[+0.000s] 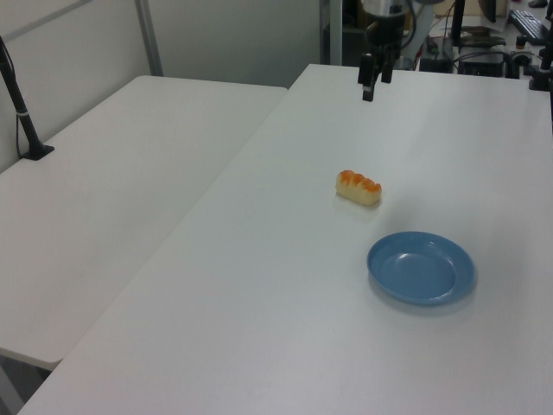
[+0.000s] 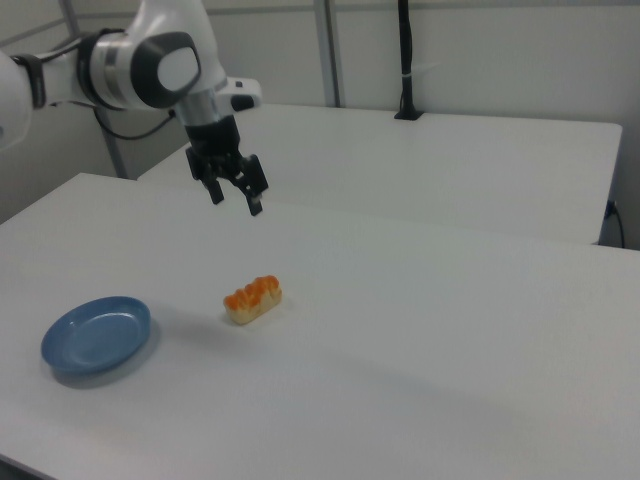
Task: Put the bread onto the plate
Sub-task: 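Move the open gripper down over the orange bread roll, then close the gripper on the bread roll and lift it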
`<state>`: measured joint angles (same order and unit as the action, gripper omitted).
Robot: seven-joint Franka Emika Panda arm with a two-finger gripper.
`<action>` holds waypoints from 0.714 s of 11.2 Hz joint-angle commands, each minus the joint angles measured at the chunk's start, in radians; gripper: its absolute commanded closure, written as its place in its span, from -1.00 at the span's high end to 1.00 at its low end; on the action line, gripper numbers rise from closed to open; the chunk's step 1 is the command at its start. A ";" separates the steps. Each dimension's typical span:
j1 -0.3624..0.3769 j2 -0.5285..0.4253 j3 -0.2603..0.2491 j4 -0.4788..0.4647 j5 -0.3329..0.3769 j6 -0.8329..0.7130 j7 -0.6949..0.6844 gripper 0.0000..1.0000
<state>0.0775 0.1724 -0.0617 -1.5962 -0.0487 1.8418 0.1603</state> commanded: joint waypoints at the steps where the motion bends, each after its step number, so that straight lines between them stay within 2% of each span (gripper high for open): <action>1: -0.015 0.123 -0.009 0.012 0.006 0.100 0.062 1.00; 2: -0.006 0.156 -0.009 -0.032 0.003 0.191 0.118 1.00; 4: 0.036 0.180 -0.009 -0.125 0.000 0.307 0.134 1.00; 6: 0.047 0.232 -0.009 -0.140 -0.028 0.341 0.155 1.00; 8: 0.062 0.295 -0.009 -0.142 -0.091 0.404 0.249 1.00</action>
<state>0.1147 0.4253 -0.0612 -1.7207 -0.0770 2.1779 0.3129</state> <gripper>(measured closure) 0.000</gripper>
